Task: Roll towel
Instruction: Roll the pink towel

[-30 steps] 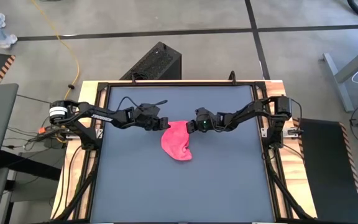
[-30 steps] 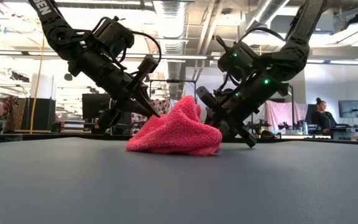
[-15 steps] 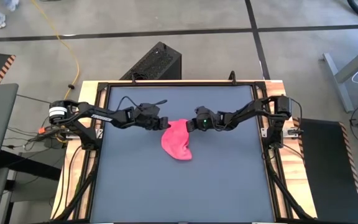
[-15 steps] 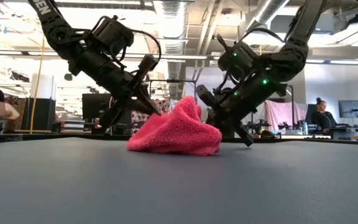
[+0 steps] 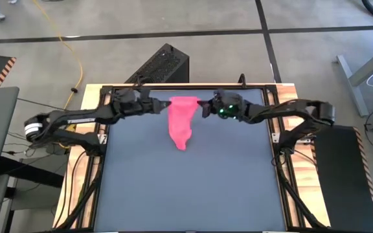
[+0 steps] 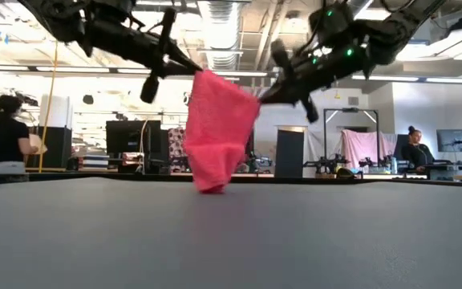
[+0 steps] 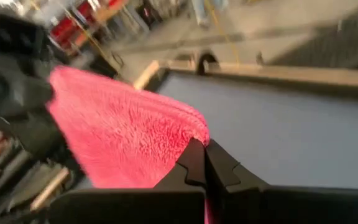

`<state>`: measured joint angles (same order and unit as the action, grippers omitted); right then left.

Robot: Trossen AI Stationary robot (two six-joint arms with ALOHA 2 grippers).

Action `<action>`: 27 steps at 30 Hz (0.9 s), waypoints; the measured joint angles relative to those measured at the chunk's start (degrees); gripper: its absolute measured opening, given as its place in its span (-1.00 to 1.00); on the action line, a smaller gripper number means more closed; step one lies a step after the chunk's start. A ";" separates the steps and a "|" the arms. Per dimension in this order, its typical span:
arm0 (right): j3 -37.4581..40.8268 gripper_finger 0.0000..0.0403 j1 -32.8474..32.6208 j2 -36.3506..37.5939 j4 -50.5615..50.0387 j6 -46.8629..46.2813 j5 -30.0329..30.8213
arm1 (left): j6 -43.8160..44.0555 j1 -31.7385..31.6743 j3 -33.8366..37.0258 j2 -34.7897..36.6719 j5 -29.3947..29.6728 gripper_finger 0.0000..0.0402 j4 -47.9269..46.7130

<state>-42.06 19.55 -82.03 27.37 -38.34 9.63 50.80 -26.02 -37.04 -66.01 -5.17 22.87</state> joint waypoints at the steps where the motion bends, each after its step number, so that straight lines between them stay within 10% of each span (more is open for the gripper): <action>1: 0.03 -0.96 0.39 1.60 -0.47 1.03 0.38 | -0.87 -0.44 -0.12 1.40 0.04 -1.00 -1.26; 12: -0.09 -0.96 0.81 10.73 -1.49 5.82 -0.06 | -7.67 -1.57 -0.46 11.79 2.53 -1.00 -5.39; 27: -0.15 -0.96 -0.46 8.89 -4.15 3.86 -0.57 | -8.17 -1.55 -0.41 8.10 2.58 -1.00 -10.34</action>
<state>-42.22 19.09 -73.14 23.22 -34.48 9.06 42.63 -27.57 -37.45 -57.92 -2.59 12.53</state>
